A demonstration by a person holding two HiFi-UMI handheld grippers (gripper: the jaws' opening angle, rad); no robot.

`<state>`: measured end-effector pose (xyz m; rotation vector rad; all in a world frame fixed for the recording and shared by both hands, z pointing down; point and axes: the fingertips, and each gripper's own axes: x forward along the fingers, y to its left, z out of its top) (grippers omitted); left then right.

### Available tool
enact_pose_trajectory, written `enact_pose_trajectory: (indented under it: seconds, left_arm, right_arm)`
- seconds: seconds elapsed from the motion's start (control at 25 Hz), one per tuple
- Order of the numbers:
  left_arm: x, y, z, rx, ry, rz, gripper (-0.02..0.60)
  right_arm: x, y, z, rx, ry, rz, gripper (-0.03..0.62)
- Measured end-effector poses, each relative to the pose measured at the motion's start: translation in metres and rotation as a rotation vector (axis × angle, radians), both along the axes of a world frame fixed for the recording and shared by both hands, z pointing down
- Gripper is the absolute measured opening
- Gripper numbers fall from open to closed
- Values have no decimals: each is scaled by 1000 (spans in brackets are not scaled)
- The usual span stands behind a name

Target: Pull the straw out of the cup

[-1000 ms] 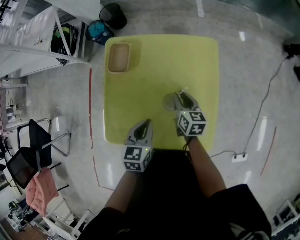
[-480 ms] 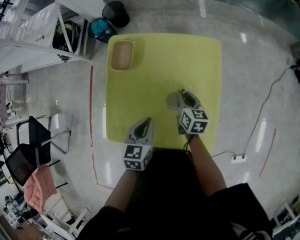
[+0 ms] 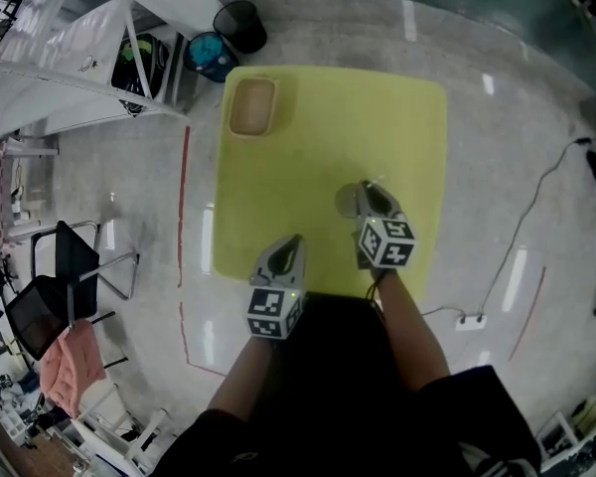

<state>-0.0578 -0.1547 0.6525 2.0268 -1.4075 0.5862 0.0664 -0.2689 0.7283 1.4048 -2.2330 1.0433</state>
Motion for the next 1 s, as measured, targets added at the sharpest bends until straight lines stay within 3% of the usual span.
enact_pose_trajectory:
  seconds: [0.8, 1.0]
  left_arm:
    - [0, 20, -11, 34, 14, 2, 44]
    - [-3, 23, -17, 52, 19, -4, 44]
  right_arm:
    - [-8, 16, -31, 78, 13, -39, 37]
    - [-10, 19, -48, 147, 73, -63, 37]
